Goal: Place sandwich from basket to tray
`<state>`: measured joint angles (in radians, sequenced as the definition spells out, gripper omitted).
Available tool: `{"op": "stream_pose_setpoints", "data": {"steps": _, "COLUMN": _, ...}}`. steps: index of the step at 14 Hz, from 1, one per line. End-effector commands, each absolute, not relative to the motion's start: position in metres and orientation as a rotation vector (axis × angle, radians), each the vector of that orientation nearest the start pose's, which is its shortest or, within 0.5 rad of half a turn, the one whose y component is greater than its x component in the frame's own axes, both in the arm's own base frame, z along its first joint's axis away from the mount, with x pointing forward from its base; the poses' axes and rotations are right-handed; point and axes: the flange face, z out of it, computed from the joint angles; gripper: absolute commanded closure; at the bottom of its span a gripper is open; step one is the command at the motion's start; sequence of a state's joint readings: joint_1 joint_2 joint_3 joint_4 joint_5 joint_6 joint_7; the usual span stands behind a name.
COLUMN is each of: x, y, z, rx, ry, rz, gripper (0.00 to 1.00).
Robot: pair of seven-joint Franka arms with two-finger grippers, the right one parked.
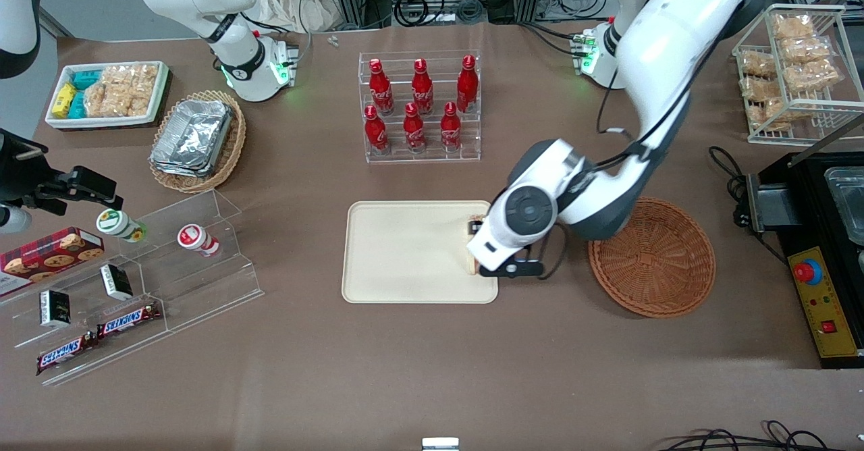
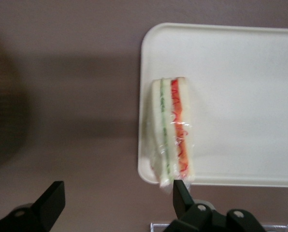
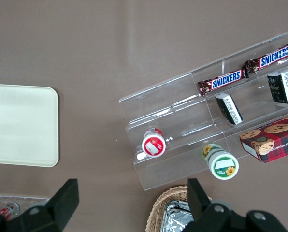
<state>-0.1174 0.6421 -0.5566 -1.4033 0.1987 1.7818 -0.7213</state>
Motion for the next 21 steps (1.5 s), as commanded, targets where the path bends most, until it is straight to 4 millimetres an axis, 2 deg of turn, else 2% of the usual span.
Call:
{"op": "stream_pose_setpoints", "data": {"steps": 1, "x": 0.593, "y": -0.313, "z": 0.410, "rx": -3.101, "ry": -0.184, "rz": 0.329, "gripper": 0.01}}
{"op": "stream_pose_setpoints", "data": {"steps": 2, "x": 0.594, "y": -0.303, "z": 0.423, "rx": -3.094, "ry": -0.204, "rz": 0.304, "gripper": 0.01}}
{"op": "stream_pose_setpoints", "data": {"steps": 4, "x": 0.609, "y": -0.255, "z": 0.440, "rx": -3.094, "ry": -0.262, "rz": 0.290, "gripper": 0.01}}
{"op": "stream_pose_setpoints", "data": {"steps": 6, "x": 0.602, "y": -0.239, "z": 0.472, "rx": -3.094, "ry": -0.144, "rz": 0.252, "gripper": 0.01}}
{"op": "stream_pose_setpoints", "data": {"steps": 7, "x": 0.606, "y": -0.212, "z": 0.482, "rx": -3.077, "ry": -0.137, "rz": 0.236, "gripper": 0.01}}
{"op": "stream_pose_setpoints", "data": {"steps": 8, "x": 0.604, "y": -0.194, "z": 0.494, "rx": -3.097, "ry": -0.093, "rz": 0.237, "gripper": 0.01}}
{"op": "stream_pose_setpoints", "data": {"steps": 12, "x": 0.572, "y": -0.130, "z": 0.523, "rx": -3.091, "ry": 0.102, "rz": 0.211, "gripper": 0.01}}
{"op": "stream_pose_setpoints", "data": {"steps": 15, "x": 0.565, "y": -0.085, "z": 0.543, "rx": -3.115, "ry": 0.201, "rz": 0.179, "gripper": 0.01}}
{"op": "stream_pose_setpoints", "data": {"steps": 18, "x": 0.549, "y": -0.053, "z": 0.549, "rx": -3.112, "ry": 0.262, "rz": 0.094, "gripper": 0.01}}
{"op": "stream_pose_setpoints", "data": {"steps": 21, "x": 0.549, "y": -0.043, "z": 0.548, "rx": -3.105, "ry": 0.306, "rz": 0.049, "gripper": 0.01}}
